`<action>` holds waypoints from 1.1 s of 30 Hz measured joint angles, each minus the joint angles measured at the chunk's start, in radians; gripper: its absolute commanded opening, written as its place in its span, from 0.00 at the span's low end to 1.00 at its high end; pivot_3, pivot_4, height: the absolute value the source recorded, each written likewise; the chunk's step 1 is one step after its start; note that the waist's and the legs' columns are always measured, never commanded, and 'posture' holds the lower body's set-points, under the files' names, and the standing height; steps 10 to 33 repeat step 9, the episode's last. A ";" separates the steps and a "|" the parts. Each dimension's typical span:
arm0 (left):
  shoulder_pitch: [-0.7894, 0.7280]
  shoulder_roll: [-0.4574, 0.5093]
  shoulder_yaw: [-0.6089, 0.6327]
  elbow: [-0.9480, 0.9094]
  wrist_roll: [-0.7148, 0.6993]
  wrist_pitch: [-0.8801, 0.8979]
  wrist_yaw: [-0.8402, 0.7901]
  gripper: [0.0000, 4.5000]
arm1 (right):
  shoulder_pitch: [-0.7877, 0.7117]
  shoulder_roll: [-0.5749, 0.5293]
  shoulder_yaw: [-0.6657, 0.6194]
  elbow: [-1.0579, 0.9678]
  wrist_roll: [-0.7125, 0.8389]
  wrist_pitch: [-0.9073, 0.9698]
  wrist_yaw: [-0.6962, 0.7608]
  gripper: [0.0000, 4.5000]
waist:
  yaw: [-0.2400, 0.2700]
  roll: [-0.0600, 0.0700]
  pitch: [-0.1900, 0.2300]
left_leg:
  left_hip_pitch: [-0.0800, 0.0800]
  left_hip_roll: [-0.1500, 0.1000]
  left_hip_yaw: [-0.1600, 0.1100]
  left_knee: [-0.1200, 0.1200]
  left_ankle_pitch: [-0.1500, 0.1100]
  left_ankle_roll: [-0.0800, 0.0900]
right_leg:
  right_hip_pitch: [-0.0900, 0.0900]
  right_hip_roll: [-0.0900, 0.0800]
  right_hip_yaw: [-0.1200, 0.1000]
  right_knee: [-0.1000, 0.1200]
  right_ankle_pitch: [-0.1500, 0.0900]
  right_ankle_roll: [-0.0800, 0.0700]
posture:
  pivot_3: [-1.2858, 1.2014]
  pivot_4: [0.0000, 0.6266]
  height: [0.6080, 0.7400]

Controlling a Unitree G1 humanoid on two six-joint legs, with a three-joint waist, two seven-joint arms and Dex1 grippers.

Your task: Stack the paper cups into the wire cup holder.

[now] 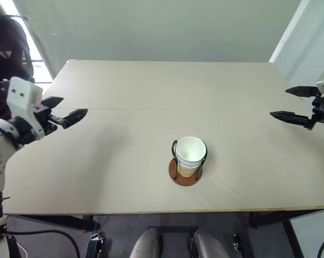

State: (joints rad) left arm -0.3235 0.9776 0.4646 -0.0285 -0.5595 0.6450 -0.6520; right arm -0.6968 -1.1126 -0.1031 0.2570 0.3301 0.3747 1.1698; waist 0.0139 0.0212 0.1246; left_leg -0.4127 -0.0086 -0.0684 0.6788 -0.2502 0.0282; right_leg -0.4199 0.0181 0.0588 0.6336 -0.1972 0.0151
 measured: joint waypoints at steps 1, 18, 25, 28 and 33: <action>0.005 -0.006 0.015 -0.009 0.000 0.005 0.011 0.99 | -0.019 0.006 0.011 0.018 -0.009 -0.008 0.006 1.00 | 0.000 0.000 0.000 | 0.000 0.000 0.000 -0.001 -0.001 0.002 | 0.000 0.000 -0.001 0.001 0.000 -0.002 | 0.52 0.24 1.00; 0.073 -0.023 0.109 -0.057 0.013 0.010 0.075 0.99 | -0.149 0.077 0.074 0.122 -0.075 -0.063 0.039 1.00 | -0.006 -0.001 0.001 | 0.004 0.000 -0.001 -0.001 0.005 -0.002 | -0.001 0.001 0.001 0.008 0.001 -0.016 | 0.52 0.24 1.00; 0.073 -0.023 0.109 -0.057 0.013 0.010 0.075 0.99 | -0.149 0.077 0.074 0.122 -0.075 -0.063 0.039 1.00 | -0.006 -0.001 0.001 | 0.004 0.000 -0.001 -0.001 0.005 -0.002 | -0.001 0.001 0.001 0.008 0.001 -0.016 | 0.52 0.24 1.00; 0.073 -0.023 0.109 -0.057 0.013 0.010 0.075 0.99 | -0.149 0.077 0.074 0.122 -0.075 -0.063 0.039 1.00 | -0.006 -0.001 0.001 | 0.004 0.000 -0.001 -0.001 0.005 -0.002 | -0.001 0.001 0.001 0.008 0.001 -0.016 | 0.52 0.24 1.00; 0.073 -0.023 0.109 -0.057 0.013 0.010 0.075 0.99 | -0.149 0.077 0.074 0.122 -0.075 -0.063 0.039 1.00 | -0.006 -0.001 0.001 | 0.004 0.000 -0.001 -0.001 0.005 -0.002 | -0.001 0.001 0.001 0.008 0.001 -0.016 | 0.52 0.24 1.00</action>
